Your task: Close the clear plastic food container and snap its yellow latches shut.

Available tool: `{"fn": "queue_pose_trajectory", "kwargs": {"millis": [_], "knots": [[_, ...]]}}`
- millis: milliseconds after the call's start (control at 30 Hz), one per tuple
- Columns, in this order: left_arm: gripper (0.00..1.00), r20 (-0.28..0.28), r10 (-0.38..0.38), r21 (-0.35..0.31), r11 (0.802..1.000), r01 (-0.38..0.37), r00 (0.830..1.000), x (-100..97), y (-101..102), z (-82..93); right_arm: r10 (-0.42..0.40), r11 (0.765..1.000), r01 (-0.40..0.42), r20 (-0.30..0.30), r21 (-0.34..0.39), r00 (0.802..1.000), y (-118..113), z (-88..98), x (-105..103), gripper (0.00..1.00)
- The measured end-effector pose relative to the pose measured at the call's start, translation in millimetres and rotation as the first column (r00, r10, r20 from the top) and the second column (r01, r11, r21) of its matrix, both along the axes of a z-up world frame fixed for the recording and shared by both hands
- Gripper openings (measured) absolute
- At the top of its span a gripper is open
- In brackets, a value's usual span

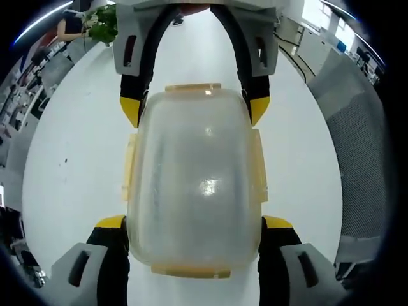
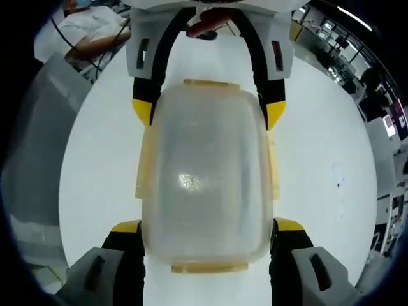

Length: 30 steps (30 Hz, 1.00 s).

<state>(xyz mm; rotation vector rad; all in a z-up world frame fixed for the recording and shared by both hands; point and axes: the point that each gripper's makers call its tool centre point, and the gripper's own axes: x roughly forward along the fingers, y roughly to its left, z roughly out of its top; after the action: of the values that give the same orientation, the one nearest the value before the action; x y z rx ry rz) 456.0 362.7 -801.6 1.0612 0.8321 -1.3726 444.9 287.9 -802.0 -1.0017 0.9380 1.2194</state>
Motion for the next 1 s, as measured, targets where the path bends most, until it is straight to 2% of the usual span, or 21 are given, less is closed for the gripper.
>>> {"fn": "queue_pose_trajectory", "kwargs": {"millis": [833,1000], "knots": [[0.84,0.010,-0.008,0.015,1.000,0.008,1.000,18.3,-7.9,-1.2,-0.016,1.000,0.016,0.007,-0.004,1.000,-7.7,-1.2,17.2,0.81],[0.84,0.007,-0.005,0.000,1.000,0.005,1.000,19.6,-7.9,0.0,-0.012,1.000,0.012,0.009,-0.016,1.000,-8.0,-1.1,19.1,0.81]]}}
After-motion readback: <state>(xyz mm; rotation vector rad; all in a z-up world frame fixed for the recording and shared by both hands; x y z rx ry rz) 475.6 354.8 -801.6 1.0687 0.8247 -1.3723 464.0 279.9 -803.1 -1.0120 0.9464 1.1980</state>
